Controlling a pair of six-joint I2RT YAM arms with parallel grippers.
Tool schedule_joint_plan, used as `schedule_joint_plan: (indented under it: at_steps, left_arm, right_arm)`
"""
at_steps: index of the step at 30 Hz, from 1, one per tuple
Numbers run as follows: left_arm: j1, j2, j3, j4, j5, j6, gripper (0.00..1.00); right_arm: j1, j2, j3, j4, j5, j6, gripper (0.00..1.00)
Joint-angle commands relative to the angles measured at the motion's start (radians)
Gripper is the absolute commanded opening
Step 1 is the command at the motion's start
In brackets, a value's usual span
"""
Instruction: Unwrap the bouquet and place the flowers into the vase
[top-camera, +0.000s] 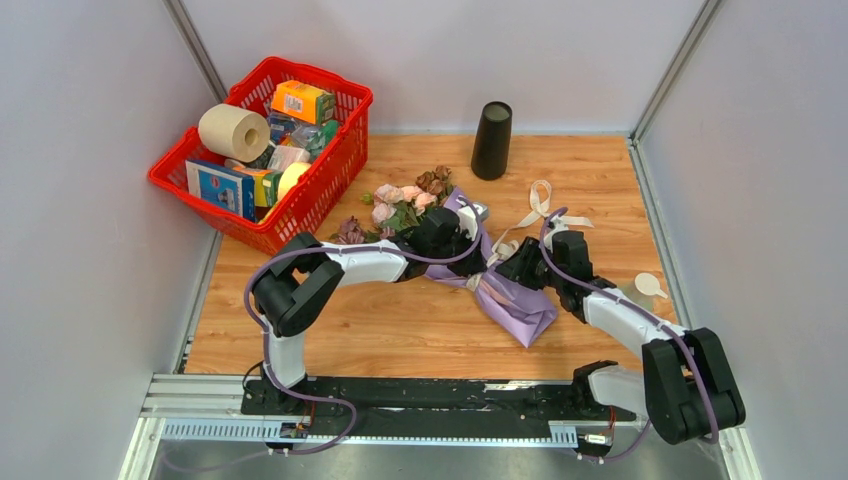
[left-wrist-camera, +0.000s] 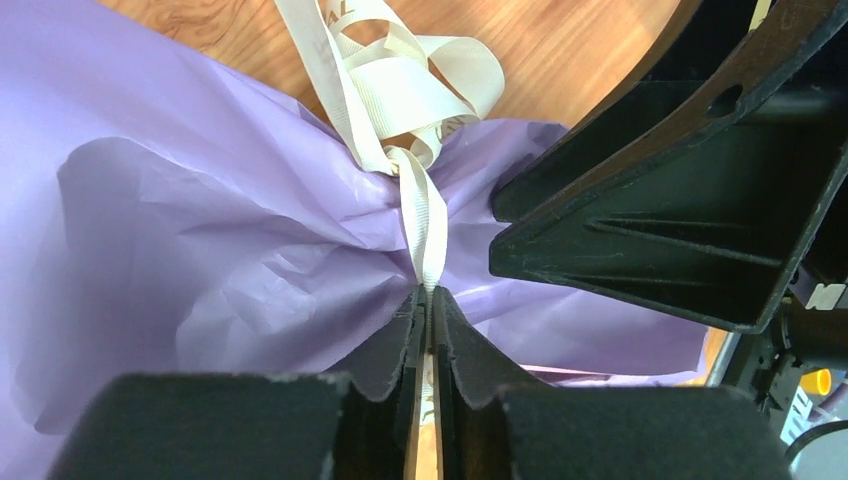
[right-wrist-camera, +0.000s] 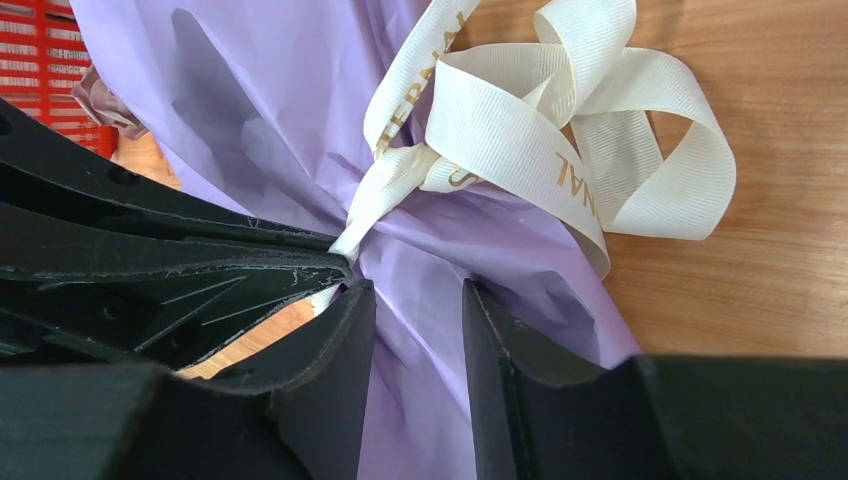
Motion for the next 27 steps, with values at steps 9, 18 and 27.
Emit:
schedule_joint_plan:
  at_steps: [9, 18, 27]
  left_arm:
    - [-0.001, -0.074, 0.031, -0.032, -0.059, -0.059, 0.0]
    - [-0.001, -0.177, -0.052, -0.054, -0.192, -0.091, 0.0]
    - [-0.001, -0.268, -0.139, -0.105, -0.269, -0.113, 0.0]
  right_arm:
    - [0.004, 0.06, -0.012, 0.035, 0.087, 0.024, 0.39]
    - [0.004, 0.063, -0.027, 0.029, 0.149, 0.039, 0.38]
    - [0.003, 0.043, -0.013, 0.01, 0.143, 0.024, 0.38]
